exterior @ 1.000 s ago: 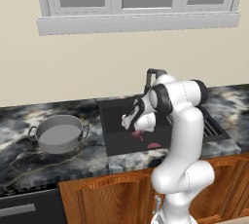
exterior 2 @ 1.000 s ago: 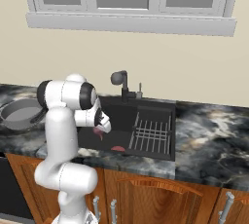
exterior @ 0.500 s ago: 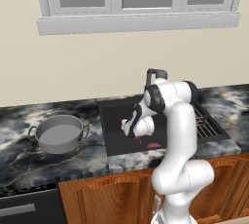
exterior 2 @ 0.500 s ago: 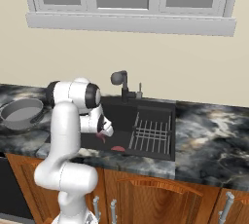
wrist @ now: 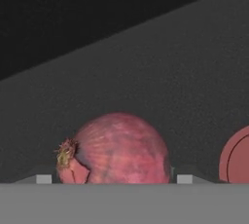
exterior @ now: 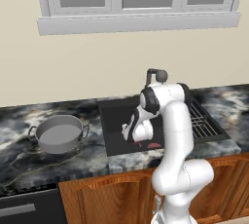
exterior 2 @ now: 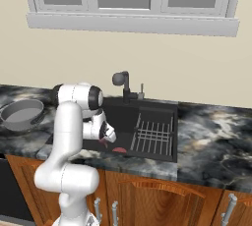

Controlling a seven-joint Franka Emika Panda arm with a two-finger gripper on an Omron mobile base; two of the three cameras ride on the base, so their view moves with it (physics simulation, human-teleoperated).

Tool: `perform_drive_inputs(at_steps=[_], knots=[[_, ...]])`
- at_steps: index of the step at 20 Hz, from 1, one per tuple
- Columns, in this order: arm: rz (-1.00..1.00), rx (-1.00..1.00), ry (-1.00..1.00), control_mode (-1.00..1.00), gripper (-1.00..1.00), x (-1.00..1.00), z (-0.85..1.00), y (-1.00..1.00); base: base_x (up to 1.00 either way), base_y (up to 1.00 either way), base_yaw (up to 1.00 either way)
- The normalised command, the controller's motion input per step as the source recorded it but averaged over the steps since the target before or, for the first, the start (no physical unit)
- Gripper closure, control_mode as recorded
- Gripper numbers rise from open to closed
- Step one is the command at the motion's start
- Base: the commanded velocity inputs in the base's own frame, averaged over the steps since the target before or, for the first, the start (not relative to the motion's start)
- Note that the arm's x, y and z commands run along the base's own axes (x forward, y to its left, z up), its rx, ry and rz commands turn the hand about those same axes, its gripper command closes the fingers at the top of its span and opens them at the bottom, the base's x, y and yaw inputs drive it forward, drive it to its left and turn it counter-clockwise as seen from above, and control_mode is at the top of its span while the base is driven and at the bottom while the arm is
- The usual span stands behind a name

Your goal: Dump the onion from the pot into the sink. Then turn on the water and wash the onion. Then turn off the water and put the onion back in the pot.

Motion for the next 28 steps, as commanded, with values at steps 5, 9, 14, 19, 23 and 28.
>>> perform_drive_inputs(at_steps=[5,9,14,19,23,28], knots=[[0.0,0.01,0.0,-1.0,1.0,0.0,-0.1,-0.03,0.0,0.0,0.0],[0.0,0.0,0.0,-1.0,-1.0,0.0,-0.03,-0.02,0.0,0.0,0.0],[0.0,0.0,-0.01,-1.0,-1.0,0.0,0.06,-0.01,0.0,0.0,0.0],[0.0,0.03,-0.16,-1.0,-1.0,0.0,0.88,-0.05,0.0,0.0,0.0],[0.0,0.04,-0.14,-1.0,-1.0,-0.02,0.81,-0.03,0.0,0.0,0.0],[0.0,-0.01,-0.15,-1.0,-1.0,-0.55,0.67,-0.17,0.0,0.0,0.0]])
